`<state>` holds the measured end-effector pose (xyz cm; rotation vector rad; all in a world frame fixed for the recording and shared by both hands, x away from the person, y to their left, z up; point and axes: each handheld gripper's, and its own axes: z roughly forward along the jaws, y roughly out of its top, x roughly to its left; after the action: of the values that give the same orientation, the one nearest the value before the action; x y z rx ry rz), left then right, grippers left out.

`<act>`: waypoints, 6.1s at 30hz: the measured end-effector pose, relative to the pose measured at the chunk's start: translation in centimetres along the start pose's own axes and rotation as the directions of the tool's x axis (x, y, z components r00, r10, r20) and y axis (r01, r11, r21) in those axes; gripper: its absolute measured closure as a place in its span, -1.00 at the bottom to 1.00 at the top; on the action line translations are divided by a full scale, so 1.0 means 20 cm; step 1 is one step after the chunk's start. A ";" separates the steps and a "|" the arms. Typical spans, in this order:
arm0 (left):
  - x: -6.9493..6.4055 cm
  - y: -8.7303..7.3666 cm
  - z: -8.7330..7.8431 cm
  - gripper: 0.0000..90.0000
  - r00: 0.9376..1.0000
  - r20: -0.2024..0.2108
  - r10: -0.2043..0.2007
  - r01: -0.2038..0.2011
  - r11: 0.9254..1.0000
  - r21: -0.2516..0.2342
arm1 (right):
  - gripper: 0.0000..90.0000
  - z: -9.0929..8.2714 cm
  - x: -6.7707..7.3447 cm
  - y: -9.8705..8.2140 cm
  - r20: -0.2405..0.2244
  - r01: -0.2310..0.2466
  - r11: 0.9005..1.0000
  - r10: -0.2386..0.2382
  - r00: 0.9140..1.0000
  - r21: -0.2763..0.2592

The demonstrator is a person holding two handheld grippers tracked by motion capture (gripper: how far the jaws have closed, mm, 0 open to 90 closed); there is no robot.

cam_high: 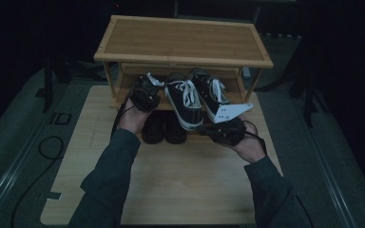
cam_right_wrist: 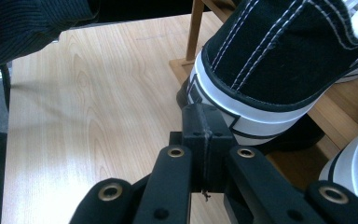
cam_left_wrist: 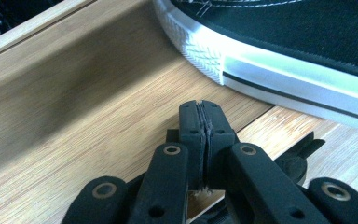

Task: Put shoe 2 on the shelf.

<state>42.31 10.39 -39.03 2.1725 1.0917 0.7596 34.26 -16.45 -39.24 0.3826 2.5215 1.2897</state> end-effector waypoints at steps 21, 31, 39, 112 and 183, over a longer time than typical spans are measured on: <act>0.01 -0.01 0.00 1.00 1.000 0.004 0.012 -0.012 1.000 -0.009 | 1.00 0.06 0.02 0.02 -0.036 -0.009 1.000 0.008 0.999 -0.030; 0.00 -0.01 0.00 1.00 1.000 0.000 0.016 -0.016 1.000 -0.004 | 1.00 0.12 0.04 0.06 -0.054 -0.004 0.999 0.002 0.999 -0.045; 0.00 -0.01 0.00 1.00 1.000 0.002 0.010 -0.010 1.000 -0.009 | 1.00 0.16 0.03 0.07 -0.060 0.000 0.998 -0.004 0.998 -0.066; 0.01 -0.02 0.00 1.00 1.000 0.013 -0.001 0.001 1.000 -0.017 | 1.00 0.39 -0.11 0.15 0.138 -0.013 0.998 0.022 0.990 -0.069; 0.02 -0.02 0.00 1.00 1.000 0.031 -0.002 0.002 1.000 -0.016 | 0.98 0.03 -0.13 -0.05 0.103 0.027 0.998 -0.032 0.994 0.048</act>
<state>42.29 11.05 -39.23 2.1627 1.0689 0.7289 36.69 -17.54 -40.14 0.4104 2.4645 1.1710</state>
